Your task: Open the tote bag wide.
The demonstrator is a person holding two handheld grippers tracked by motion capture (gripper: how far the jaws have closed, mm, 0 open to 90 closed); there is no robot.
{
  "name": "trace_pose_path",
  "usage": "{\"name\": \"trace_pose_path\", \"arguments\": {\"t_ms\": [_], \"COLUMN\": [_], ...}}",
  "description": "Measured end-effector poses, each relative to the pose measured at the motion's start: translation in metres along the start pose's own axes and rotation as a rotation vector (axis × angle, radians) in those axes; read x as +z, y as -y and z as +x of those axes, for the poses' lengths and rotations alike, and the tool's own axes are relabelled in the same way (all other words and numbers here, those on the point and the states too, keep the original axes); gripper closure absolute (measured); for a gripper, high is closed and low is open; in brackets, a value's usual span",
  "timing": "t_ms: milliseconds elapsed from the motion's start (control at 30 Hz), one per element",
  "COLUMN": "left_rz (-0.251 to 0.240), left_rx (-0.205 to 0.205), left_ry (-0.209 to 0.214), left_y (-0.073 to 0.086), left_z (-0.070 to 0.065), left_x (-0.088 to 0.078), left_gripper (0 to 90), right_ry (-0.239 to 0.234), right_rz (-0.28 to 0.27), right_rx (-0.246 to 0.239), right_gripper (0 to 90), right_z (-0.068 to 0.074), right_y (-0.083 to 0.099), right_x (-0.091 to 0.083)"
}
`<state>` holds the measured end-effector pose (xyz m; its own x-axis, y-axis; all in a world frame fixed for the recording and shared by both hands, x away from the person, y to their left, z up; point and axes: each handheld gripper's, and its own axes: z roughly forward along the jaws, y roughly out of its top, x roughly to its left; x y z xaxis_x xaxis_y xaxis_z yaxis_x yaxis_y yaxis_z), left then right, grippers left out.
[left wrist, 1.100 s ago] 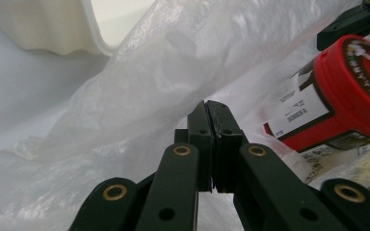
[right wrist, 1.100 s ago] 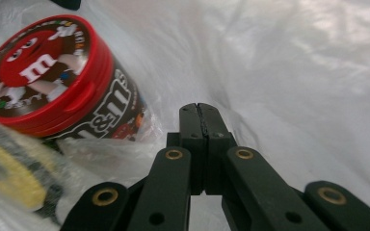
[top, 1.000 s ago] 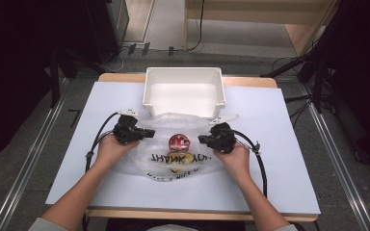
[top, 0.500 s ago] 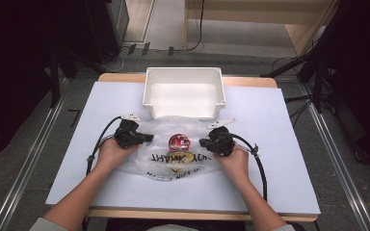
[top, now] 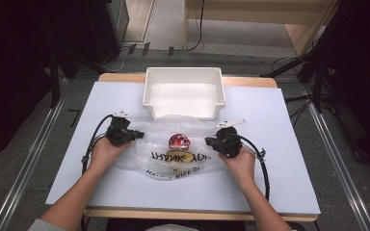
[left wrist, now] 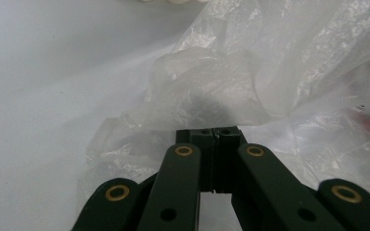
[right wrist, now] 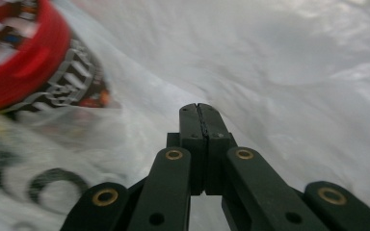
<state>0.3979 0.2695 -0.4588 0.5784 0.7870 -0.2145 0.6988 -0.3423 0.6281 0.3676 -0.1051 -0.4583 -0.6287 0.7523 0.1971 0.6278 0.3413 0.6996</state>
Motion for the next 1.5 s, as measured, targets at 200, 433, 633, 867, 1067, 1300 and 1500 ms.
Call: {"name": "trace_pose_path", "arguments": {"t_ms": [200, 433, 633, 867, 1067, 1300, 1500], "left_rz": [-0.029, -0.053, 0.027, 0.054, 0.014, -0.01, -0.011], "left_rx": [0.007, 0.057, 0.083, 0.022, -0.005, -0.015, -0.052], "left_ry": [0.044, 0.096, 0.087, 0.009, -0.032, -0.087, -0.108], "left_y": [-0.005, -0.004, 0.001, 0.004, 0.005, 0.006, 0.009], "left_z": [-0.01, -0.033, -0.04, -0.017, -0.002, 0.006, 0.017], "left_x": [-0.012, -0.029, -0.007, -0.003, -0.006, -0.009, -0.016], "left_gripper": [90.0, 90.0, 90.0, 90.0, 90.0, 90.0, 90.0], "right_ry": [-0.038, -0.07, -0.053, -0.015, 0.048, 0.107, 0.152], "right_rz": [-0.024, -0.033, 0.037, 0.062, 0.041, 0.034, 0.036], "right_rx": [-0.035, -0.052, -0.068, -0.043, -0.01, 0.038, 0.065], "right_gripper": [90.0, 90.0, 90.0, 90.0, 90.0, 90.0, 90.0], "right_z": [0.018, 0.029, 0.031, 0.021, 0.008, -0.007, -0.013], "right_y": [0.002, 0.004, 0.008, 0.015, 0.017, 0.02, 0.026], "right_x": [-0.009, -0.012, 0.004, 0.012, 0.007, -0.001, -0.01]}}
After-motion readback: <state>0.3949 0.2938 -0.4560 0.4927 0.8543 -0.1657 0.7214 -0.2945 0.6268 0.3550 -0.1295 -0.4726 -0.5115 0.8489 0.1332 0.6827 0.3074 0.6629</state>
